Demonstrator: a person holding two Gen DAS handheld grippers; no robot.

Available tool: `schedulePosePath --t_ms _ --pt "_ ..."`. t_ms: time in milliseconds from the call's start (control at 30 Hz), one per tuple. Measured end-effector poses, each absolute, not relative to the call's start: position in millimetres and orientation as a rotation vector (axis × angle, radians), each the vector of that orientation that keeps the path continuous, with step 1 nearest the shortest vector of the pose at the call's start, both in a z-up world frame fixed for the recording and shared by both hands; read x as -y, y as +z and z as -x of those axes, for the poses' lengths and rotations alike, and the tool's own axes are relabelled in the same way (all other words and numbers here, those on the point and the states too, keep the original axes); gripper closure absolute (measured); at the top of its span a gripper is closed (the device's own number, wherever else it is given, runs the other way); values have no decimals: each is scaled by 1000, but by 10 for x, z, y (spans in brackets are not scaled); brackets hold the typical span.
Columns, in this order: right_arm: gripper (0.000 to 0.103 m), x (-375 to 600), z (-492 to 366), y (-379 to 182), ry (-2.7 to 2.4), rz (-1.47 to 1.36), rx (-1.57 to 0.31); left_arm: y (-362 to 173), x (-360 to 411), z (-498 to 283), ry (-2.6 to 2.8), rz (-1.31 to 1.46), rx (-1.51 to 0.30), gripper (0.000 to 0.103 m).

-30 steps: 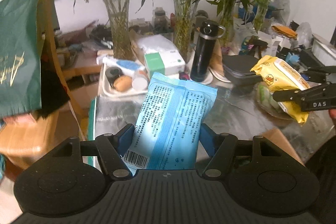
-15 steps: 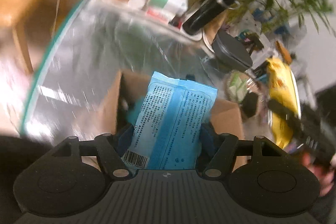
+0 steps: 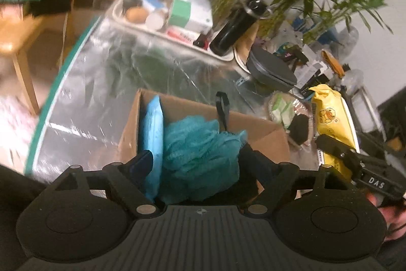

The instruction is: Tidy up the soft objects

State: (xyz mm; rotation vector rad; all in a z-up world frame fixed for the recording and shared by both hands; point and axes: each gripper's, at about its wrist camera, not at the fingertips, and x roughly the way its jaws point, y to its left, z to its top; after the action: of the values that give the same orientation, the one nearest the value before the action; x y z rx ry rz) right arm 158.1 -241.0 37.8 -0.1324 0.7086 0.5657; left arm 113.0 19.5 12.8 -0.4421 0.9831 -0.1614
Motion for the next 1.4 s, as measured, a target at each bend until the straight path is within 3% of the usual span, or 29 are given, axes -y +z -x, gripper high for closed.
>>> schedulePosePath --t_ms 267,500,533,600,767,1167,1267,1400 --pt "38 2373 -1513 333 580 55 -746 296 -66 -983 -129 228 -885 19" --pt "35 2271 -1566 276 608 -41 -784 315 -121 -939 -116 209 -858 19" --pt "32 2249 -1601 186 604 -54 -815 312 -126 -933 -110 203 -857 19" --pt "12 2198 -1607 73 573 -23 -828 303 -117 -932 -94 187 -862 19" --pt "0 2226 -1547 60 542 -5 -791 323 -97 -880 -63 135 -849 19" --pt "0 2256 -1286 277 469 77 -753 443 95 -764 -43 1 -834 19" --pt "0 2241 -1196 326 456 108 -752 450 127 -732 -33 -17 -839 2" --pt "0 2209 -1088 313 433 172 -778 444 163 -672 -40 -10 -849 0"
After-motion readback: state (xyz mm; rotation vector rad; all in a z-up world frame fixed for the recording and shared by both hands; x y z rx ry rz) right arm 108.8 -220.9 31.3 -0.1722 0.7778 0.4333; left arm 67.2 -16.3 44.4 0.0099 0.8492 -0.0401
